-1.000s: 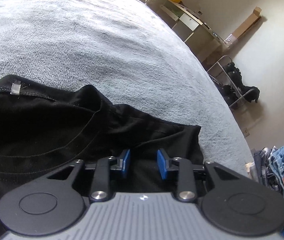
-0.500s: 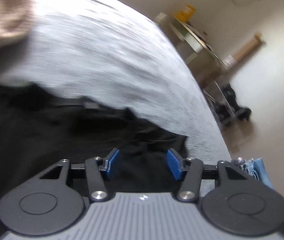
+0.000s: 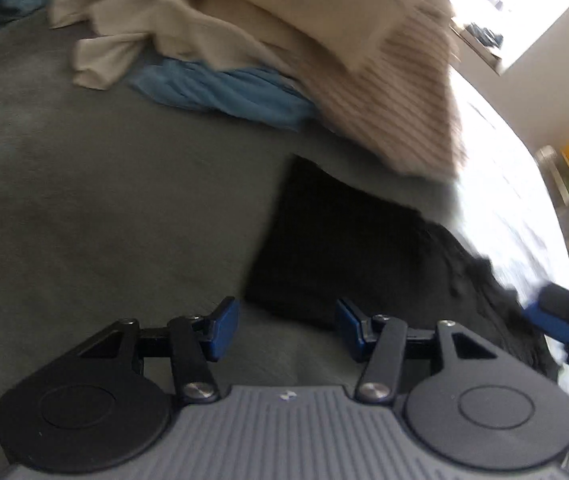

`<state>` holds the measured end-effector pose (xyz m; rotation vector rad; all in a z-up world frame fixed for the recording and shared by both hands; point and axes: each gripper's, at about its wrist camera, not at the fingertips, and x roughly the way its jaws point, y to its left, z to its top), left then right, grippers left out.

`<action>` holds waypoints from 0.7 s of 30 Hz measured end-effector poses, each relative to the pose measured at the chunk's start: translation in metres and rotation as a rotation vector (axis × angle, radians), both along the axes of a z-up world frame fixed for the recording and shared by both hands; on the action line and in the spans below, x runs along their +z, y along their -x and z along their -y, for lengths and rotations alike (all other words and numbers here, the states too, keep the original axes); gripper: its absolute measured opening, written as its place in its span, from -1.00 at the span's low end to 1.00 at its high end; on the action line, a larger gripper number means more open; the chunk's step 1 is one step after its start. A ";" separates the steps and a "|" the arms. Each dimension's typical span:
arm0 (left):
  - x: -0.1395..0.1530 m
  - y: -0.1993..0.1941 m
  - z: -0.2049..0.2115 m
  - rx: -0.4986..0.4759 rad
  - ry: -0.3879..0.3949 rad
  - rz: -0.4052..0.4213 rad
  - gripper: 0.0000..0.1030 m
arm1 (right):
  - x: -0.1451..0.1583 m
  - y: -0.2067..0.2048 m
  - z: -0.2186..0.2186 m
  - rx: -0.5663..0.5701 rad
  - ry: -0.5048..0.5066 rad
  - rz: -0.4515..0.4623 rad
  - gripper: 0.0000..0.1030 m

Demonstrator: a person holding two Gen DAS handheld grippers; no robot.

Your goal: Fold clothes

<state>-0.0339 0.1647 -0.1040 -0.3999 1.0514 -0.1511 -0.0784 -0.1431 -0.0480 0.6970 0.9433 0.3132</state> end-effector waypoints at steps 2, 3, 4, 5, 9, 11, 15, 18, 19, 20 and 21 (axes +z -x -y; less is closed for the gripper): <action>-0.009 -0.007 -0.003 0.008 0.000 -0.005 0.05 | -0.013 -0.030 -0.028 0.041 0.002 -0.032 -0.56; -0.014 -0.011 -0.003 0.008 -0.002 -0.010 0.05 | -0.019 -0.044 -0.043 0.067 0.022 -0.043 -0.50; -0.019 -0.015 -0.004 0.009 -0.003 -0.016 0.05 | -0.024 -0.057 -0.058 0.097 0.040 -0.043 -0.49; -0.024 -0.018 -0.004 0.009 -0.004 -0.022 0.04 | -0.029 -0.068 -0.071 0.114 0.062 -0.046 -0.48; -0.036 -0.021 -0.003 -0.025 -0.038 -0.012 -0.01 | -0.048 -0.106 -0.113 0.178 0.119 -0.084 -0.35; -0.036 -0.015 0.002 -0.058 -0.079 0.002 -0.10 | -0.056 -0.119 -0.128 0.199 0.161 -0.090 -0.16; -0.038 -0.008 0.008 -0.129 -0.139 0.035 -0.42 | -0.074 -0.146 -0.155 0.233 0.245 -0.108 -0.11; -0.040 -0.007 0.011 -0.168 -0.143 0.049 -0.69 | -0.089 -0.159 -0.172 0.265 0.326 -0.141 -0.09; -0.040 -0.006 0.012 -0.172 -0.143 0.054 -0.76 | -0.091 -0.161 -0.178 0.275 0.356 -0.136 -0.09; -0.041 -0.006 0.012 -0.175 -0.141 0.059 -0.79 | -0.091 -0.161 -0.183 0.285 0.385 -0.128 -0.09; -0.040 -0.006 0.012 -0.175 -0.137 0.066 -0.82 | -0.091 -0.161 -0.188 0.296 0.415 -0.119 -0.08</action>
